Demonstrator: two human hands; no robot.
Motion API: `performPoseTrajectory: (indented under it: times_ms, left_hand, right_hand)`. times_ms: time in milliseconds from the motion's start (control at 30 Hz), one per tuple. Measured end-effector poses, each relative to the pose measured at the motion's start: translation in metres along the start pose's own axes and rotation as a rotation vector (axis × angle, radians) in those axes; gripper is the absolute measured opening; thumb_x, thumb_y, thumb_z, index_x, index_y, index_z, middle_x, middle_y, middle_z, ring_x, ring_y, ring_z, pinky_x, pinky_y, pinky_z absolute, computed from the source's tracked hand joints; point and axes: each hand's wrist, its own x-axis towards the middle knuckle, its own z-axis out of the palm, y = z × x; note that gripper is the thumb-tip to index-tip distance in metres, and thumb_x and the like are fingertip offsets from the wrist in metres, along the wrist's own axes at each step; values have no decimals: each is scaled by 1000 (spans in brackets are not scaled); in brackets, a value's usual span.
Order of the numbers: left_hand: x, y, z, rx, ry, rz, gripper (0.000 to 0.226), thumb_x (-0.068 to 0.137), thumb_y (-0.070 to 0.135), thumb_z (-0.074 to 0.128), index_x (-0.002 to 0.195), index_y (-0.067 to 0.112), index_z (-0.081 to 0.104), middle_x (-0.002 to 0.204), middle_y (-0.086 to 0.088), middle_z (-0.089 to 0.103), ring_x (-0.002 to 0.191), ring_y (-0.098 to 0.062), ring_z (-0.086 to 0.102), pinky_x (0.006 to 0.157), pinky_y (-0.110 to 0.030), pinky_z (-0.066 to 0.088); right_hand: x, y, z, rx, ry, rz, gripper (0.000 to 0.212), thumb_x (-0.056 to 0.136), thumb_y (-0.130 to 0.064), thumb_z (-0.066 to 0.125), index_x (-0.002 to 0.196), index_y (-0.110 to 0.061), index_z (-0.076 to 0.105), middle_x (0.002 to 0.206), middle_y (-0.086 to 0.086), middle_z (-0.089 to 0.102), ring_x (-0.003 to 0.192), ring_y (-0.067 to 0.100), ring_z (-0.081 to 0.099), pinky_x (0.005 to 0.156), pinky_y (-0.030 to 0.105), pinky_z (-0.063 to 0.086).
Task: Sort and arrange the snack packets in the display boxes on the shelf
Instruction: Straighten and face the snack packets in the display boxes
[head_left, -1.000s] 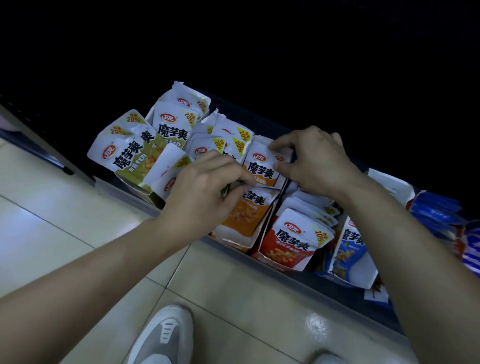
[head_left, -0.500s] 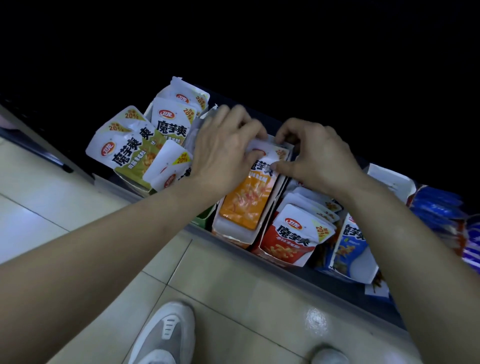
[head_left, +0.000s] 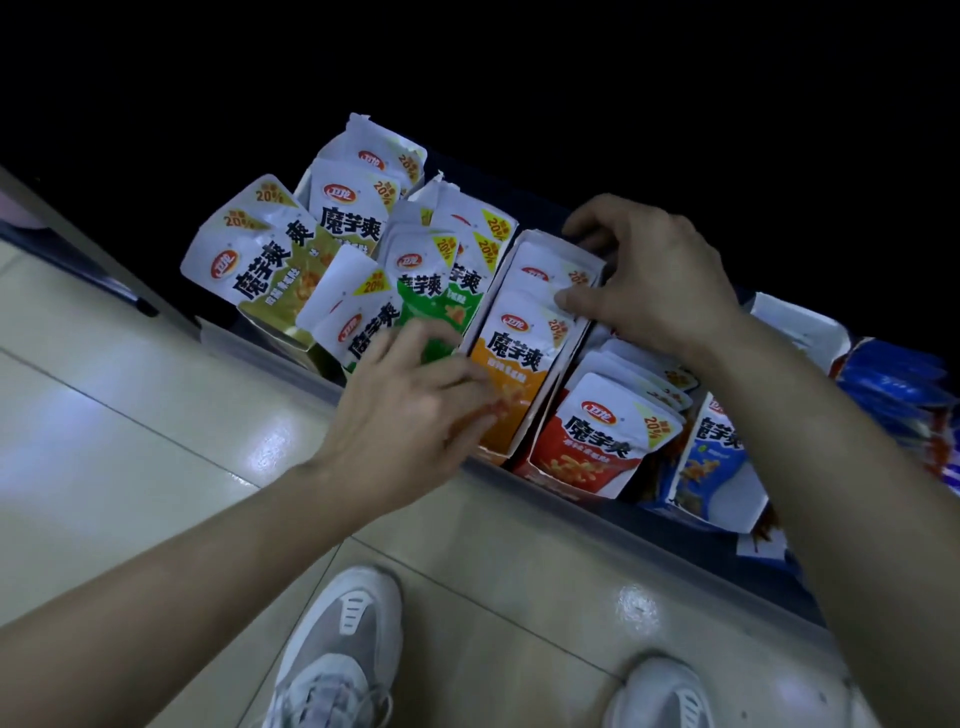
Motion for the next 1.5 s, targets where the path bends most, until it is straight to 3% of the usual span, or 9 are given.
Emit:
performPoseTrajectory:
  times_ms: [100, 233, 400, 533, 667, 833, 1000, 1300, 1500]
  left_hand:
    - [-10, 5, 0, 101, -131, -29, 36, 101, 44, 50, 125, 26, 70, 140, 10, 61, 133, -32, 45, 106, -51, 30]
    - [-6, 13, 0, 200, -256, -96, 51, 102, 53, 36, 135, 25, 63, 148, 8, 54, 140, -30, 38, 115, -55, 18]
    - [1, 20, -1, 267, -315, -159, 52, 102, 55, 31, 132, 28, 63, 142, 10, 57, 142, -29, 34, 115, -55, 14]
    - [6, 19, -3, 223, -221, -165, 48, 100, 54, 39, 126, 26, 67, 130, 12, 65, 134, -32, 43, 103, -51, 24]
    - [12, 14, -7, 174, -105, -93, 46, 98, 46, 50, 136, 23, 62, 146, 4, 56, 137, -37, 41, 100, -50, 28]
    - [38, 8, -3, 310, -232, -74, 52, 99, 47, 42, 145, 25, 50, 160, -2, 39, 148, -40, 24, 111, -58, 20]
    - [41, 8, -3, 388, -293, -105, 49, 95, 46, 42, 134, 21, 59, 142, 1, 56, 143, -37, 30, 107, -56, 19]
    - [41, 3, -15, 87, 146, -88, 33, 89, 29, 65, 121, 21, 72, 126, 5, 68, 121, -28, 55, 92, -45, 33]
    - [14, -22, -45, 4, 388, -305, 43, 88, 23, 68, 128, 7, 66, 125, -8, 66, 116, -32, 57, 93, -41, 37]
  right_hand:
    - [1, 2, 0, 16, -10, 0, 50, 78, -33, 82, 123, -27, 62, 115, -4, 67, 98, 16, 62, 76, 32, 51]
    - [0, 3, -2, 47, -14, -6, 45, 79, -32, 82, 120, -27, 64, 111, -4, 68, 94, 14, 62, 77, 36, 54]
    - [0, 3, -3, 48, -29, -19, 45, 79, -31, 82, 120, -25, 64, 112, -2, 68, 97, 15, 62, 81, 43, 55]
    - [0, 3, -2, 36, -28, -23, 47, 78, -31, 82, 121, -26, 62, 114, -4, 67, 100, 15, 62, 82, 40, 55]
    - [-1, 3, -1, 22, -15, -36, 49, 79, -33, 81, 123, -27, 60, 116, -5, 66, 101, 14, 62, 82, 37, 54]
    - [-3, 2, -1, 8, 2, -54, 46, 80, -33, 80, 122, -29, 61, 114, -8, 67, 100, 11, 62, 82, 37, 54]
    - [-4, 1, -1, -8, -2, -58, 45, 81, -31, 79, 122, -30, 60, 114, -7, 68, 99, 12, 63, 79, 36, 55]
    - [-5, 5, 3, 66, 56, -84, 54, 80, -28, 81, 129, -26, 58, 120, -4, 65, 106, 13, 61, 86, 40, 54]
    - [-4, -7, -2, 126, 230, -267, 23, 87, -28, 68, 102, -11, 72, 96, 6, 68, 92, 23, 61, 77, 45, 52]
